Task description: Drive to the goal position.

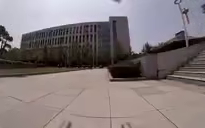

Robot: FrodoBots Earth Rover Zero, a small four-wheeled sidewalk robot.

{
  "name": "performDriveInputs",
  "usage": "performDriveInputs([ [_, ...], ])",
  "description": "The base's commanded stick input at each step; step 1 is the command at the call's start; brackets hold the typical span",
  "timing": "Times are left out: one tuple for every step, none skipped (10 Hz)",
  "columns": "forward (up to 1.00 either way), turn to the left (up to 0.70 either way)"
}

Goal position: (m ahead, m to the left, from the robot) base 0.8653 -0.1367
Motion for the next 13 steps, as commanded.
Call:
performDriveInputs([
  [1.0, -0.12],
  [1.0, -0.01],
  [1.0, -0.01],
  [1.0, -0.01],
  [1.0, -0.01],
  [1.0, -0.01],
  [1.0, -0.07],
  [1.0, -0.1],
  [1.0, -0.23],
  [1.0, -0.4],
  [1.0, -0.01],
  [1.0, -0.01],
  [1.0, -0.01],
])
